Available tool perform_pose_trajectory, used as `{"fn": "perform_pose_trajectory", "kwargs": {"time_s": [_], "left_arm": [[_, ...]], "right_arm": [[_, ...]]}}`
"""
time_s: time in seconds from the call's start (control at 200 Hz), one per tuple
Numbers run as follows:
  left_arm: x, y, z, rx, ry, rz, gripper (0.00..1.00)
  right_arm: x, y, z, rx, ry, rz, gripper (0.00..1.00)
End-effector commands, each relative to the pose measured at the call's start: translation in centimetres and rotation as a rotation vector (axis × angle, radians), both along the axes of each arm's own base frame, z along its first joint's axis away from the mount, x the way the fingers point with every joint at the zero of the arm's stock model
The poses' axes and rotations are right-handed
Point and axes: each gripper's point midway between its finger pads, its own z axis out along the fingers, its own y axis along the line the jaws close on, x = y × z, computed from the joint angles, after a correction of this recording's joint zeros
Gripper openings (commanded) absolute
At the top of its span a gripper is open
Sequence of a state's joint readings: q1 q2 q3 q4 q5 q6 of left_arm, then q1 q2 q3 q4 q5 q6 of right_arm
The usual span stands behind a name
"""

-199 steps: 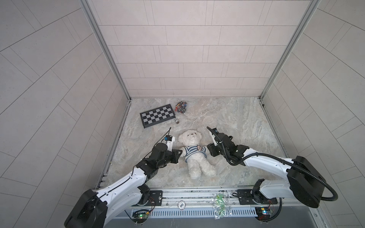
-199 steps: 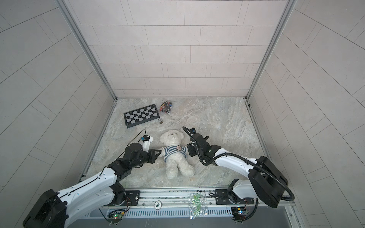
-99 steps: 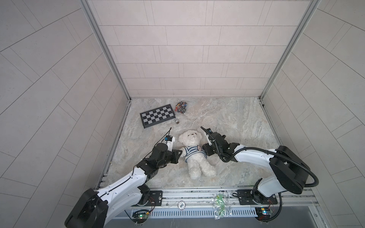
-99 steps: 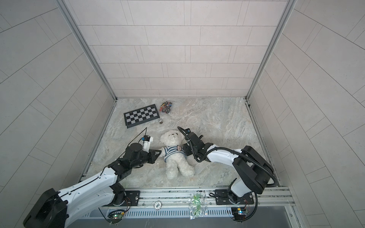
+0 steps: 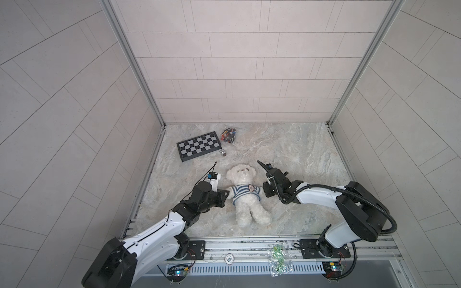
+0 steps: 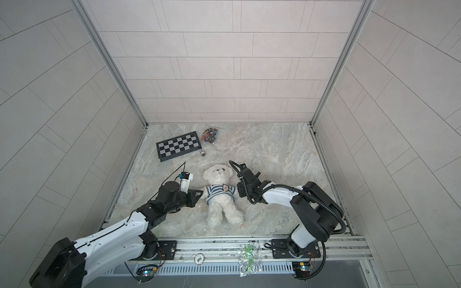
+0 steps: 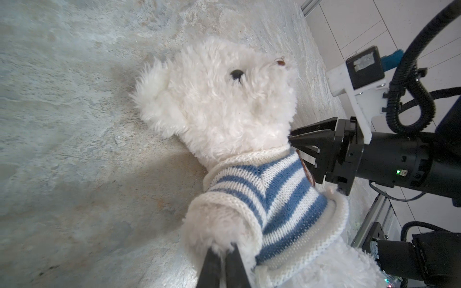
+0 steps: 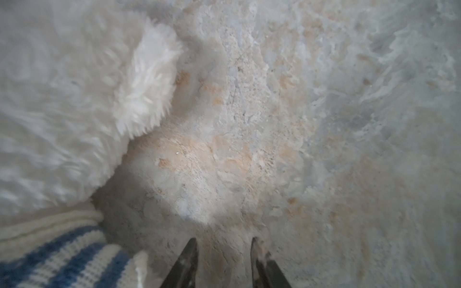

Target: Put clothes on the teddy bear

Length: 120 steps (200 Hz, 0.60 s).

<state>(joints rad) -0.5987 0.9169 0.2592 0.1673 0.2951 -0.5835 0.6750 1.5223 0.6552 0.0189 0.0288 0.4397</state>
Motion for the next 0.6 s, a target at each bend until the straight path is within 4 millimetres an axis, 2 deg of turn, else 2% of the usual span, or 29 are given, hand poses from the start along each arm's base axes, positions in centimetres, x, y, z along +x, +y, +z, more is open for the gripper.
{"fn": "perform_pose_trajectory", "kwargs": {"time_s": [0.0,0.21,0.355,0.491,0.596], "left_arm": [[-0.4,0.3,-0.4,0.019,-0.003,-0.004,0.00],[-0.4,0.3,-0.2,0.011,-0.006,-0.003,0.00],[-0.3,0.2,-0.1,0.003,-0.010,-0.001,0.00],[-0.2,0.1,0.0,0.000,-0.010,-0.001,0.00],[-0.1,0.0,0.2,-0.006,-0.013,-0.001,0.00]], "right_arm": [[-0.1,-0.3,2.0,0.018,-0.026,-0.005,0.38],[-0.4,0.5,7.9,0.073,-0.130,0.088,0.38],[-0.7,3.1,12.4,0.155,-0.240,0.176,0.38],[-1.6,6.6,14.6,0.270,-0.221,0.282,0.38],[-3.1,9.4,14.9,0.305,-0.191,0.374,0.38]]}}
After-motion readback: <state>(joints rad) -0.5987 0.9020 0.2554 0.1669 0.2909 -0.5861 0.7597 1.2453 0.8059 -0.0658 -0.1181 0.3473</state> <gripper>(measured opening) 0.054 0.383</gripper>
